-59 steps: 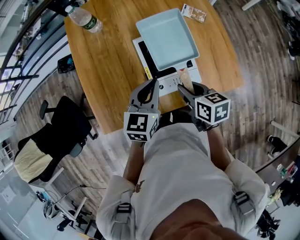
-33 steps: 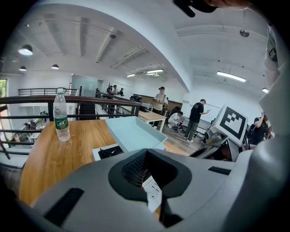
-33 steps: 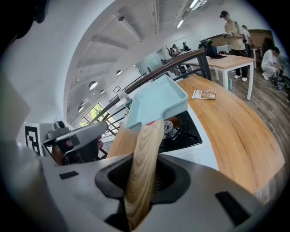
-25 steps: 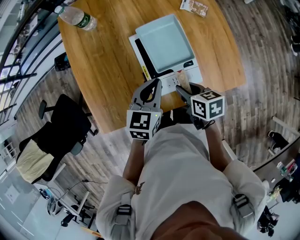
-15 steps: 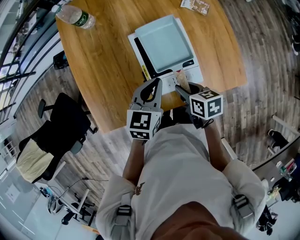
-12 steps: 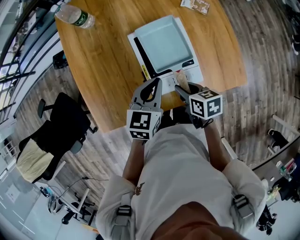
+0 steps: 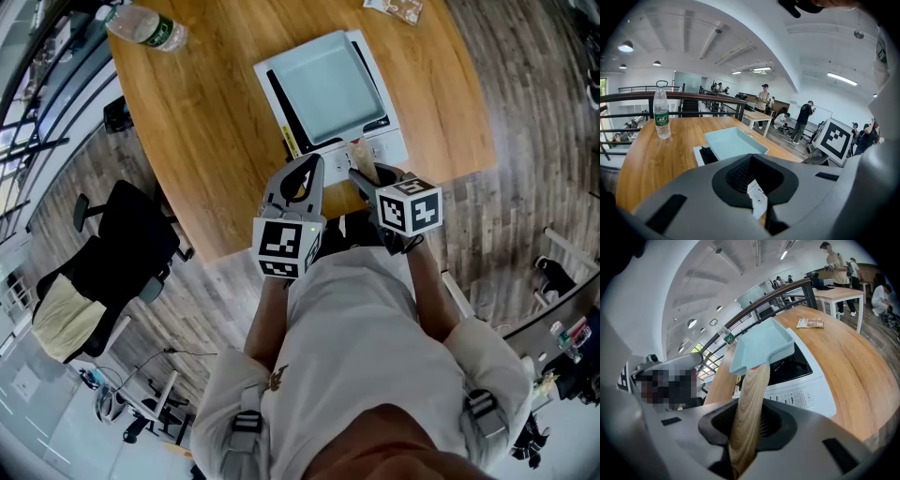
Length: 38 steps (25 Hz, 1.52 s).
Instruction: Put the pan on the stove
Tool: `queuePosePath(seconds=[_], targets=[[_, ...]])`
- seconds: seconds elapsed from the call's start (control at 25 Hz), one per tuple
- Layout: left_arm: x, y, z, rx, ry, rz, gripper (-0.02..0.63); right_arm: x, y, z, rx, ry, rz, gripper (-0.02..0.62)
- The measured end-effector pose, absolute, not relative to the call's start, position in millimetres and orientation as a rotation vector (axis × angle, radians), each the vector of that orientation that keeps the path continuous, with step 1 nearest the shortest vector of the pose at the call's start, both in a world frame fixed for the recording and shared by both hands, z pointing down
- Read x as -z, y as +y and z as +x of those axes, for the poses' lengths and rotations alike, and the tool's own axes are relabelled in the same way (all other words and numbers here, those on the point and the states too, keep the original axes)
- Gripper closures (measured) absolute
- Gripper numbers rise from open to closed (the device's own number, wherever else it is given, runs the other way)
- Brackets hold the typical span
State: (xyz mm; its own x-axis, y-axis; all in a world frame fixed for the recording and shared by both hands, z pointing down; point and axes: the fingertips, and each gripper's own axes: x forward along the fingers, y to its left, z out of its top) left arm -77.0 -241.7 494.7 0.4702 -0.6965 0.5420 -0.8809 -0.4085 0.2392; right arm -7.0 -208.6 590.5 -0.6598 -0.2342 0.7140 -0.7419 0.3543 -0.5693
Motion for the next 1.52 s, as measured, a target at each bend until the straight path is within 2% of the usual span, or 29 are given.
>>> queuePosePath(seconds=[1.52], targets=[[-504,-238,-73,-0.505,-1.302,2.202,0.588,-612,-208,-11,-1.296,-2.125,0.825,0.485]])
